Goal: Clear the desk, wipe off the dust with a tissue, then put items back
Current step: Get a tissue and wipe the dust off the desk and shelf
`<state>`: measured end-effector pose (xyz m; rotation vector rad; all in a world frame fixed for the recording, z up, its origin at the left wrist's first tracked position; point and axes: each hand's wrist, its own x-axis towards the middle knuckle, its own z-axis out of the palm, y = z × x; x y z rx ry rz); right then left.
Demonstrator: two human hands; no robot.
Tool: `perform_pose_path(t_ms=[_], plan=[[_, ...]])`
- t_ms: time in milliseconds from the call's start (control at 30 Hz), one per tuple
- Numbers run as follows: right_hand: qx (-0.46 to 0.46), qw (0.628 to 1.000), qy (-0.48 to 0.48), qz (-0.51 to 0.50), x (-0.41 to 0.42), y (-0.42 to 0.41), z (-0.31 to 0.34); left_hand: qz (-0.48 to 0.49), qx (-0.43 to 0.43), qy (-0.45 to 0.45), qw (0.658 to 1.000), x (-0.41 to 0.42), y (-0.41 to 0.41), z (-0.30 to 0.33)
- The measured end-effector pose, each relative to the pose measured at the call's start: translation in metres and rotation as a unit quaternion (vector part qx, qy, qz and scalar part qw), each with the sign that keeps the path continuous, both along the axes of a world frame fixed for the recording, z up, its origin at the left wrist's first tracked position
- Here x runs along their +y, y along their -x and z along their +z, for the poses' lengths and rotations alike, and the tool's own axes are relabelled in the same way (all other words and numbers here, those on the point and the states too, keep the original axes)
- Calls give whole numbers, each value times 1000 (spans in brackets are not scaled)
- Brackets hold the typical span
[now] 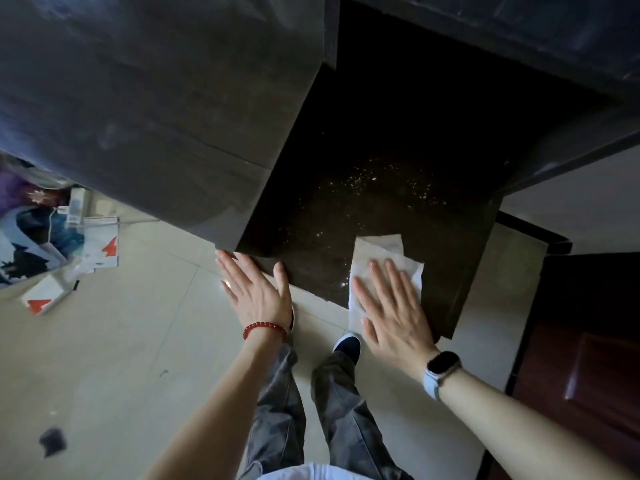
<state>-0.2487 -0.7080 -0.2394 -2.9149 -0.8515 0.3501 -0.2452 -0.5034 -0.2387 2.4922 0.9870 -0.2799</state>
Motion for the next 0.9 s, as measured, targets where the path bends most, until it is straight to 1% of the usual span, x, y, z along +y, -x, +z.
perform_pose_path(t_ms=[67,100,167,267,367,433,467,500,533,567,633,700,733,767,833,900], plan=[[9,1000,8,19,-18,-3,1,-32,24,-39,998,1,0,-1],[12,1000,11,-1,-28,-12,1,-39,30,-46,998,2,-1,-2],[6,996,18,-83,-44,-38,2,-42,38,-48,997,3,-1,-3],[21,973,19,-227,-46,-79,9,-41,37,-50,997,2,-1,-5],[2,945,-39,-325,-23,-128,10,-42,30,-51,997,1,-2,-7],[-19,930,-43,-365,-3,-153,6,-40,36,-53,997,2,-1,-9],[-31,939,-36,-341,7,-155,3,-42,40,-53,997,2,-1,-10],[-40,959,-36,-277,19,-149,-2,-44,42,-51,997,2,-1,-10],[-45,981,-36,-188,31,-134,-5,-45,44,-50,997,2,-1,-9],[-45,994,-32,-93,41,-112,-7,-45,48,-50,997,2,-1,-9],[-24,998,-31,54,46,-60,-6,-45,56,-49,996,3,-2,-7],[-4,991,-15,136,26,-33,-3,-49,68,-50,995,2,-2,-5],[-4,988,-5,154,10,-34,-4,-49,73,-51,995,2,-2,-4],[-6,989,2,145,-6,-43,-4,-48,74,-51,995,3,-2,-4],[-5,998,8,62,-33,-74,-3,-45,70,-50,995,3,-3,-4],[-19,998,6,-62,-44,-115,-1,-42,59,-45,996,2,-2,-6]])
